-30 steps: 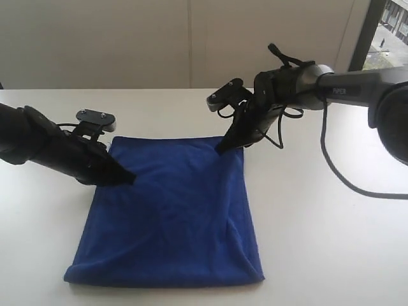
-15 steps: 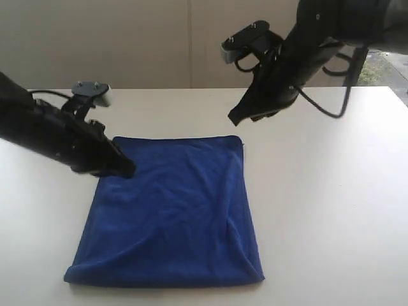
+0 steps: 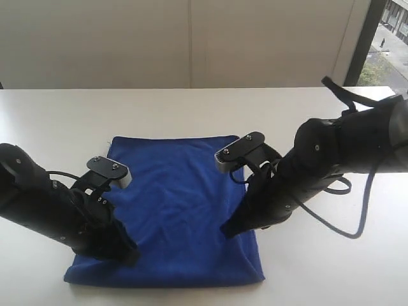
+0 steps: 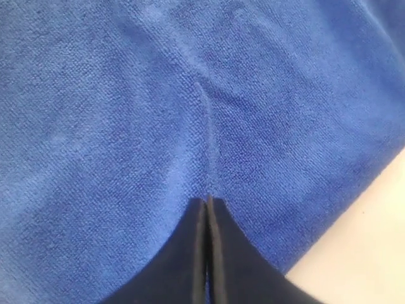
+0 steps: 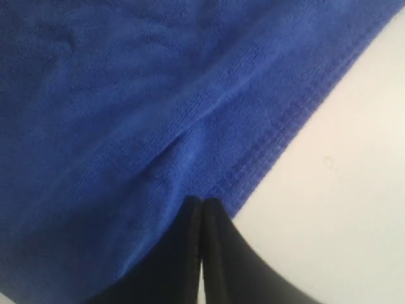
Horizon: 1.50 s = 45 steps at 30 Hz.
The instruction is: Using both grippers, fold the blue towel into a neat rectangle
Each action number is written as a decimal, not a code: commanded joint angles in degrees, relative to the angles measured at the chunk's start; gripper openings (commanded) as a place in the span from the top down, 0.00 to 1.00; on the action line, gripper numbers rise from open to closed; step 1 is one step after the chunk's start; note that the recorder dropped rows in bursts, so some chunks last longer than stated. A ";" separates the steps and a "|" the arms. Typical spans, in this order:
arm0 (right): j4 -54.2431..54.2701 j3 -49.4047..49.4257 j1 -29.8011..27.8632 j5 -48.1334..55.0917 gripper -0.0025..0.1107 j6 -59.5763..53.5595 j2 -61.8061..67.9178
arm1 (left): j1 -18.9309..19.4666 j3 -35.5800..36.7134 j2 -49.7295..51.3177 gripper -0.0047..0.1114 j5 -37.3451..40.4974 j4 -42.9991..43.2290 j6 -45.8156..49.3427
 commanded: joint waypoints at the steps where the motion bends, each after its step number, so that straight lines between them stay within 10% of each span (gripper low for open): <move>1: 2.19 0.40 1.74 -2.78 0.98 -0.65 -0.42 | -0.33 0.53 -0.70 0.96 0.59 -0.96 -0.38; 45: -16.86 0.40 0.99 -1.36 0.98 11.10 -1.73 | -0.23 6.82 0.95 0.96 -5.91 0.28 -0.26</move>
